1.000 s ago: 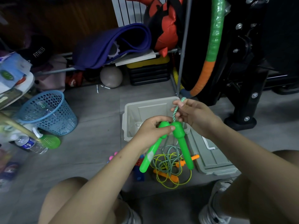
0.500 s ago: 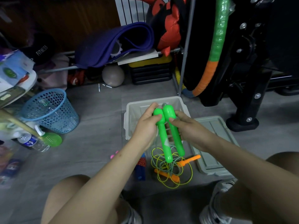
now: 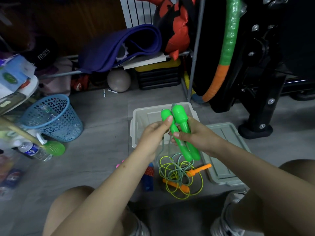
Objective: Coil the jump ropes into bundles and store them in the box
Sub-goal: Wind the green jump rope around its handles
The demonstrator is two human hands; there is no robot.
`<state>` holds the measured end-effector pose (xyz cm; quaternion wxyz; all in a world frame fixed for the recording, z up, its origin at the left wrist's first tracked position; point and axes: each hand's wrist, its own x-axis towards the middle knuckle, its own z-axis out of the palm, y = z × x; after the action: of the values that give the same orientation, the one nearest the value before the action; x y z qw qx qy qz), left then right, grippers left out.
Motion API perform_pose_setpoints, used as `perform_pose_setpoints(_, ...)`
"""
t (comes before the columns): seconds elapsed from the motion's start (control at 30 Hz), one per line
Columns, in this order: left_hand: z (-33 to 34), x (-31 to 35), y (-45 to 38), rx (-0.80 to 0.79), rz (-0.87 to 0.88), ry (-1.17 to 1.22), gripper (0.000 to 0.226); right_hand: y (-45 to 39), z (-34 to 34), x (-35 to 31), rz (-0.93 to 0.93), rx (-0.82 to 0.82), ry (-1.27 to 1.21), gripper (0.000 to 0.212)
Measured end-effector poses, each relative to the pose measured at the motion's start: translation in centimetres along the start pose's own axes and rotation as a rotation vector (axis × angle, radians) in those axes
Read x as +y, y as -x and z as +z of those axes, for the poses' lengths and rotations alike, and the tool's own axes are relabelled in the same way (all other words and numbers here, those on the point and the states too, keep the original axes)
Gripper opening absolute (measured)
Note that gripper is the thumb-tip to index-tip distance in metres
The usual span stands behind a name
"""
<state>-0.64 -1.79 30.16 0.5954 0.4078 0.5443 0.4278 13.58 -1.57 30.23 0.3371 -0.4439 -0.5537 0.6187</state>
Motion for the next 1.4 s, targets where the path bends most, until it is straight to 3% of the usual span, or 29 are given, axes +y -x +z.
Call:
perform_pose_setpoints(0.17, 0.4, -0.1, 0.2, -0.116, -0.088, 0.239, 0.031, 0.5, 0.1, -0.5, 0.009, -0.168, 0.054, 0.046)
perform_pose_setpoints(0.37, 0.5, 0.1, -0.1, -0.1, -0.085, 0.24, 0.033, 0.6, -0.1, -0.6, 0.022, -0.212, -0.009, 0.06)
perform_pose_setpoints(0.57, -0.8, 0.4, -2.1, 0.116, 0.008, 0.289, 0.013, 1.2, 0.8, -0.1, 0.182, -0.283, -0.043, 0.019)
perform_pose_setpoints(0.8, -0.9, 0.7, -1.8, 0.155, 0.065, 0.314, 0.019, 1.1, 0.9, -0.4, 0.203, -0.4, -0.145, 0.015)
perform_pose_setpoints(0.87, -1.0, 0.8, -1.7, 0.115, 0.065, 0.33, 0.023, 0.9, 0.8, -0.3, 0.192, -0.421, -0.138, 0.017)
perform_pose_setpoints(1.03, -0.7, 0.1, -0.9, -0.156, -0.048, 0.328, 0.047, 0.5, 0.7, 0.0, 0.124, -0.359, -0.149, 0.018)
perform_pose_setpoints(1.2, -0.7, 0.2, -0.8, -0.156, 0.061, 0.287, 0.024, 0.5, 0.5, -0.2, 0.147, -0.391, -0.093, 0.02)
perform_pose_setpoints(1.4, -0.4, 0.6, -0.4, -0.253, 0.039, 0.403, 0.023, 0.5, 0.1, -0.5, 0.205, -0.46, -0.06, 0.024)
